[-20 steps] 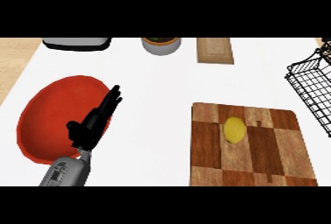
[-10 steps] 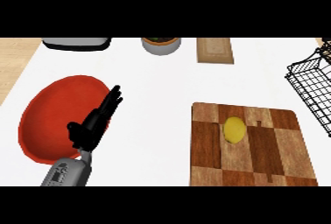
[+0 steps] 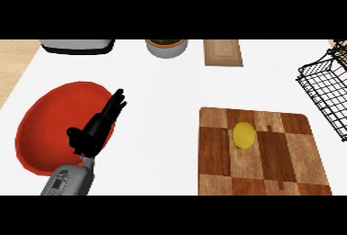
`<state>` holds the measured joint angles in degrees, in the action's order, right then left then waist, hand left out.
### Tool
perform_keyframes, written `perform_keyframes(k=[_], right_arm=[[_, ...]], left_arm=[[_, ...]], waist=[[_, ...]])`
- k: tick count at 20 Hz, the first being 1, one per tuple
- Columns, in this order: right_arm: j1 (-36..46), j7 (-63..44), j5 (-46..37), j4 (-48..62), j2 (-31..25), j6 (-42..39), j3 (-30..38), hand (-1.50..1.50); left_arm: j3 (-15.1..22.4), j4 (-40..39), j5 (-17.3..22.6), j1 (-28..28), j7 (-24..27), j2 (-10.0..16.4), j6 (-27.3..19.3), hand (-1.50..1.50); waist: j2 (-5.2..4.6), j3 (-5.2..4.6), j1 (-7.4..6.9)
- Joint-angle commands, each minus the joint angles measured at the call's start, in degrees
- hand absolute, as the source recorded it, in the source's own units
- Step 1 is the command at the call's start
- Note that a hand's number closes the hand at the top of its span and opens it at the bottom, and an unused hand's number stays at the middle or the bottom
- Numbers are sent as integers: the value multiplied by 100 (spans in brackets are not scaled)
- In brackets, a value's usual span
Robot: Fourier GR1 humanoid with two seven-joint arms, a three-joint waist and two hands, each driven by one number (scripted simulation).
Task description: Pick the sweet potato from the cutting board and place it in the tiered basket
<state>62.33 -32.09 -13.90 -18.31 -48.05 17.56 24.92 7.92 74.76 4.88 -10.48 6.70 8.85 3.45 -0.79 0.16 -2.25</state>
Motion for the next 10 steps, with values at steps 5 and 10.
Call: perform_keyframes(k=[5, 10], right_arm=[[10, 69, -210, -227, -1, 1374, -32, -150], [-334, -37, -724, -250, -822, 2361, -210, -150]], left_arm=[[-99, 52, -56, 300, 99, 47, -34, 0], [-66, 401, -46, 303, -275, 133, -32, 0]], waist=[[51, -17, 104], [86, -17, 158]])
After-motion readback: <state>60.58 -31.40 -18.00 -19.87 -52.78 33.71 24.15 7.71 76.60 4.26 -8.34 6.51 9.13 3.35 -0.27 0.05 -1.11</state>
